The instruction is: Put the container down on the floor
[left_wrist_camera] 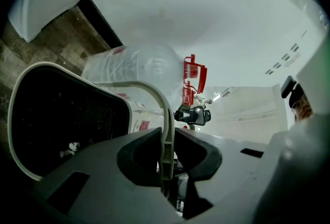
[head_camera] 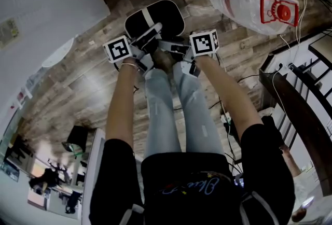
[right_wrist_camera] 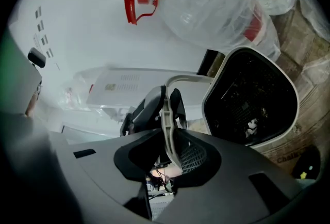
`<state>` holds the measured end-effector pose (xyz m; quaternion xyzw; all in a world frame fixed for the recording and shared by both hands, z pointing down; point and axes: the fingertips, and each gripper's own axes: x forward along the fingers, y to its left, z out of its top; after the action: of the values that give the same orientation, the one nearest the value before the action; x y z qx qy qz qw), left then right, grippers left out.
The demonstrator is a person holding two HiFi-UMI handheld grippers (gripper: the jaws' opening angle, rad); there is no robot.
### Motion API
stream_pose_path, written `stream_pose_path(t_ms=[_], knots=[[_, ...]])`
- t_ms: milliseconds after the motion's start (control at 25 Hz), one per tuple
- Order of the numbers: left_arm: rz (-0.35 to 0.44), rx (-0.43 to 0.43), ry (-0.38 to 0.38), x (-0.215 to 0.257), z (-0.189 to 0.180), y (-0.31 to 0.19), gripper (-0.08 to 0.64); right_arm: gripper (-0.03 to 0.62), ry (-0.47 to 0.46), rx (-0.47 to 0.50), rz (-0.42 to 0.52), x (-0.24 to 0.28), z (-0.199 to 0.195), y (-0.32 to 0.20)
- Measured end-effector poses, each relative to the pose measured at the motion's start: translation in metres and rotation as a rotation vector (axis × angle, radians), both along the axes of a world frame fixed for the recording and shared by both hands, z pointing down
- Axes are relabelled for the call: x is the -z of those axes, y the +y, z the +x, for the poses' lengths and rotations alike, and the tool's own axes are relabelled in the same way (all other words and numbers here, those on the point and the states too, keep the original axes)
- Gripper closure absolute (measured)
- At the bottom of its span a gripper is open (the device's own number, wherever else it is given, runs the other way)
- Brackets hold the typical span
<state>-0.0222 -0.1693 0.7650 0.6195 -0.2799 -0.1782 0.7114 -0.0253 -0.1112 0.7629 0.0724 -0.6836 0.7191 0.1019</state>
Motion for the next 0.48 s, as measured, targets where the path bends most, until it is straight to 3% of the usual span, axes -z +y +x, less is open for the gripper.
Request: stream_pose_path(t_ms=[200,480], knots=[[-0.026,-0.023,-0.035,-0.028,-0.001,0.003,0.503,0.518,0.034,0.014,0.028,-0.023,0.003,-0.001],[-0.034,0.018,-0.039,-0.054,-0.004,-0.001,0.503,0.523,0.063,0.02,0.02,-0.049,0.004,-0.005]])
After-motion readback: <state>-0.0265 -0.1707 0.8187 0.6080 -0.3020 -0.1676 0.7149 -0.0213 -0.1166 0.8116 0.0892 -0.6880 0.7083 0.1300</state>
